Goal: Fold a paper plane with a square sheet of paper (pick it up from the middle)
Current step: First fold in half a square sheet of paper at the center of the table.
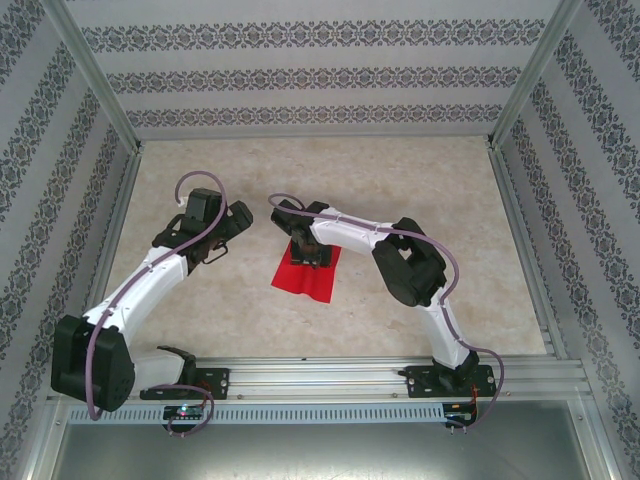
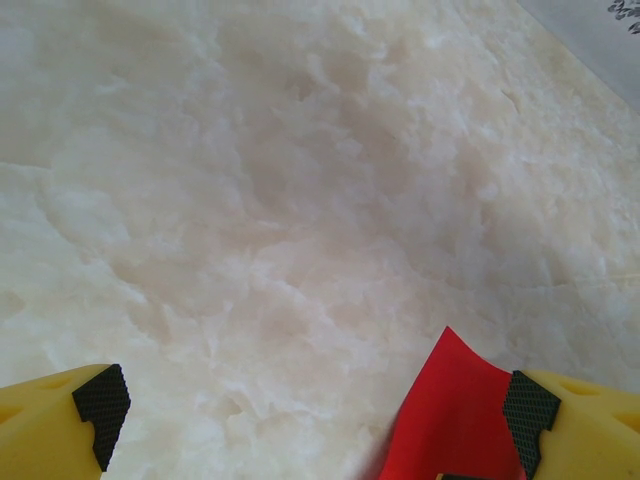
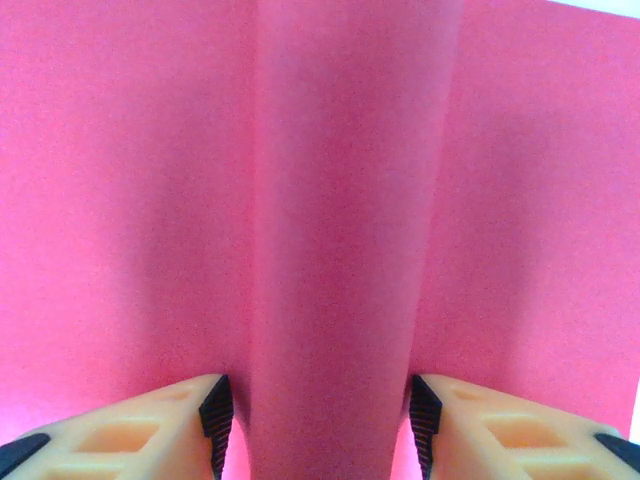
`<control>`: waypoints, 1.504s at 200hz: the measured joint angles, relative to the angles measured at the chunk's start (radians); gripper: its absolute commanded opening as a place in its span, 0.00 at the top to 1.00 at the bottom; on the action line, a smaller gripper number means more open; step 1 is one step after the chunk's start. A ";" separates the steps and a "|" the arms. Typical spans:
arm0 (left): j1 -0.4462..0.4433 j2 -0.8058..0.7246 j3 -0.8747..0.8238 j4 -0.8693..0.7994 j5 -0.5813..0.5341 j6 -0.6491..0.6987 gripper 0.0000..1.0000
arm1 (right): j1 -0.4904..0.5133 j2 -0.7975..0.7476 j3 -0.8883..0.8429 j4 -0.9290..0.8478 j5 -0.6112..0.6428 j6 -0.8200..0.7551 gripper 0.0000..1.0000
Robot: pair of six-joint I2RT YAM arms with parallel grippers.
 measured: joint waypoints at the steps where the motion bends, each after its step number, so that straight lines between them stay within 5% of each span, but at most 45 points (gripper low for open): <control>1: 0.000 0.000 0.000 0.000 0.000 0.000 0.01 | 0.000 -0.001 -0.001 0.001 -0.001 -0.003 0.56; 43: 0.000 -0.004 0.000 -0.008 0.001 0.000 0.01 | -0.009 -0.072 -0.097 0.101 -0.078 -0.068 0.72; 86: 0.000 -0.005 0.000 -0.008 0.021 0.000 0.01 | -0.069 -0.200 -0.236 0.248 -0.219 -0.085 0.69; 129: 0.000 -0.005 0.000 -0.008 0.059 0.000 0.01 | -0.156 -0.340 -0.439 0.575 -0.499 -0.037 0.66; 180: 0.000 -0.006 0.000 -0.007 0.150 0.000 0.01 | -0.220 -0.328 -0.586 0.907 -0.748 0.041 0.63; 242: -0.007 -0.003 -0.005 0.027 0.281 0.000 0.00 | -0.271 -0.307 -0.620 0.698 -0.684 -0.120 0.34; 301: -0.117 0.123 -0.003 0.064 0.364 -0.002 0.15 | -0.302 -0.397 -0.656 0.620 -0.638 -0.175 0.30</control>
